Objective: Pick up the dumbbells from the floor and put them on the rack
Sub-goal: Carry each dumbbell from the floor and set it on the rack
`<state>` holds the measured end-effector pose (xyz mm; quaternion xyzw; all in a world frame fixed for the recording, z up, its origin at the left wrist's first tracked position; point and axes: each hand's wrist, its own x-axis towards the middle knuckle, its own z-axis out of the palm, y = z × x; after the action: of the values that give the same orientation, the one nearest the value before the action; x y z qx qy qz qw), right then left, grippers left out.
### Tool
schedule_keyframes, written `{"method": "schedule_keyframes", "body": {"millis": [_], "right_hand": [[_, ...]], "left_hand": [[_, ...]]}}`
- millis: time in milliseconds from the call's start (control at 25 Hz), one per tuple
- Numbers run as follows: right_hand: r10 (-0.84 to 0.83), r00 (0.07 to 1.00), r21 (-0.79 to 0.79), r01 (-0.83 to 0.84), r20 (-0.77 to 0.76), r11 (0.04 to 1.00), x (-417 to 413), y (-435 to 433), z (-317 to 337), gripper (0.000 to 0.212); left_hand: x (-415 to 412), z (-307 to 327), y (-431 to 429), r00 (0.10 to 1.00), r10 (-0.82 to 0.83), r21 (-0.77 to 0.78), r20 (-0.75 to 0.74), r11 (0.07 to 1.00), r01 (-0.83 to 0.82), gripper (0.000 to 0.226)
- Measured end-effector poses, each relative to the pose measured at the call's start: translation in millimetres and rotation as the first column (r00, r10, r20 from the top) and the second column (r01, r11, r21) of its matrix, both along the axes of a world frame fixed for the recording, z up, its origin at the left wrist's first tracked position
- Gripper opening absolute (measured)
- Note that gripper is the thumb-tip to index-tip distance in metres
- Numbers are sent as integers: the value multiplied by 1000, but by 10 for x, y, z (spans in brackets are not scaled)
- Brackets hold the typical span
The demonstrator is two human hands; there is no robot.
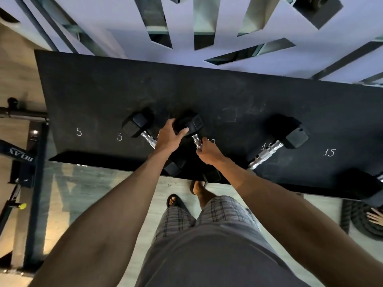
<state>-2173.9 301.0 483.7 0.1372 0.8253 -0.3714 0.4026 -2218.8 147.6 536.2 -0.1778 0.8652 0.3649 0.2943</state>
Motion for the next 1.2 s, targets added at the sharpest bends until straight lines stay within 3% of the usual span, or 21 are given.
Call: {"method": "schedule_keyframes", "body": {"millis": [120,240,400,560,680,840,1000,1200], "right_hand": [[-34,994,80,43,-107,996,234,10,187,32],[-121,965,104,148,-231,983,552,3,378,22],[-191,956,147,227,-224,963,1137,-85,594,25],[-361,917,206,391,-168,897,2025,-395,714,29],[-533,840,245,540,-98,805,2834,-784,737,39],[-743,667,262,727,-49,635,3787,-1389,734,30],[-921,390,265,889,-9,374,4585,-2073,645,30],[-998,54,234,970,24,58,5364,-2861,560,32]], "left_hand": [[112,75,13,994,-108,-194,1,975,106,47],[266,82,-61,889,-454,-330,60,831,447,38],[524,63,-157,676,-734,-230,70,648,727,26],[875,-17,-382,509,-859,-57,57,506,861,22],[1197,-113,-597,283,-949,2,143,286,958,21],[1608,-232,-760,-3,-974,-13,227,-6,1000,25],[2071,-284,-725,-283,-928,-27,242,-298,954,30],[2840,-316,-695,-489,-835,-26,251,-511,859,25]]}}
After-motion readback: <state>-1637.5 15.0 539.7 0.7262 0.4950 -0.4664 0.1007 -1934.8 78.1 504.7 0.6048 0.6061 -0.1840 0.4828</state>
